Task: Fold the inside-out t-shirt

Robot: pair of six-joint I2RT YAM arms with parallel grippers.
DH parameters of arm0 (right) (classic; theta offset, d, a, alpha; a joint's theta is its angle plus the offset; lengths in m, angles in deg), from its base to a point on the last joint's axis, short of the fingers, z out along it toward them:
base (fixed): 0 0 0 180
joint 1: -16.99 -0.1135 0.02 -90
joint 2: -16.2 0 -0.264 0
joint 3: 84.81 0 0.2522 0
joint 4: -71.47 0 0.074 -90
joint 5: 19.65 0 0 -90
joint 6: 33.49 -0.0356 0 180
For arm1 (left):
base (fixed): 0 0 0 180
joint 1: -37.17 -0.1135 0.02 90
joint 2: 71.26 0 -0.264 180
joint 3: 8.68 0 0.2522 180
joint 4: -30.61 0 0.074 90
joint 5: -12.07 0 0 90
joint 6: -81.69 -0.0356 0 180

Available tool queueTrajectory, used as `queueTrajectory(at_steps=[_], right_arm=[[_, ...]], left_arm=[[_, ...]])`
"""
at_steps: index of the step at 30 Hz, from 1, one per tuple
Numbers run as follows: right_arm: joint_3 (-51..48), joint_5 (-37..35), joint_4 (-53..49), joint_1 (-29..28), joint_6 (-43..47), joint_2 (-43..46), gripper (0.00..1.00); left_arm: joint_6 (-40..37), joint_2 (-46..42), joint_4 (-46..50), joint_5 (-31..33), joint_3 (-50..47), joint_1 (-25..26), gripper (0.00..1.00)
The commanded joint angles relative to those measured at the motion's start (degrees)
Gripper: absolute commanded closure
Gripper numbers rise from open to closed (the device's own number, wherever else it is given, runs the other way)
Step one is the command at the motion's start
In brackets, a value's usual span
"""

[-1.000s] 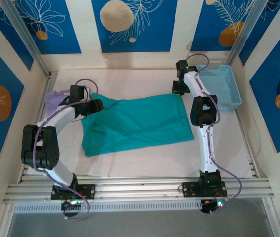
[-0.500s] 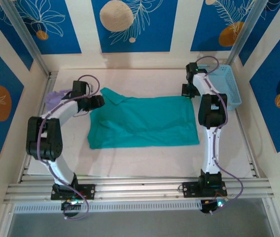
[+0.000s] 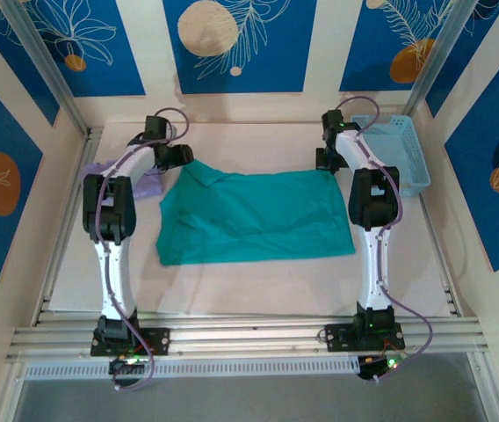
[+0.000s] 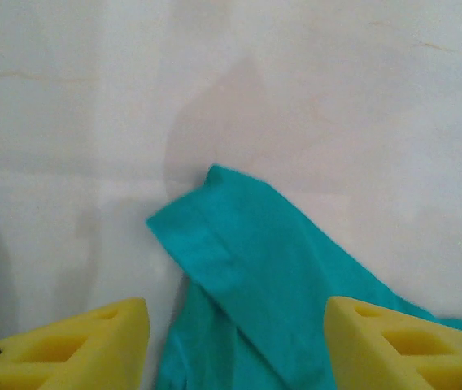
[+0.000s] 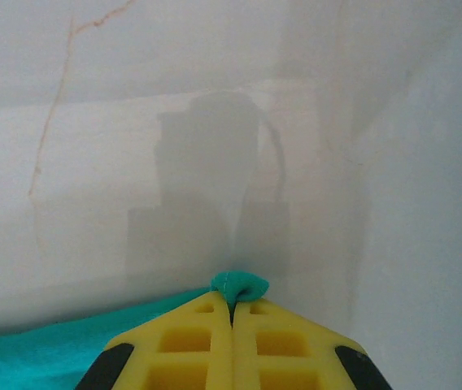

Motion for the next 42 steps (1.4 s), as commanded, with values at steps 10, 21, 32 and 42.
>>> queueTrajectory(at_steps=[10,21,32,42], right_arm=[[0.4,0.9,-0.2,-0.8,1.5,2.9,1.0],[0.7,1.1,-0.4,-1.2,1.7,2.7,0.99],[1.2,1.3,0.0,-1.3,2.1,2.5,0.99],[2.3,1.7,1.8,-1.1,3.1,3.3,1.0]], left_arm=[[-3.0,12.0,12.7,-2.1,16.6,-1.7,0.43],[-2.3,13.5,13.0,-4.4,18.4,-2.3,0.67],[-2.4,14.2,13.1,-4.9,21.6,-3.4,0.83],[-3.2,8.4,16.8,-6.4,22.5,-3.5,1.0]])
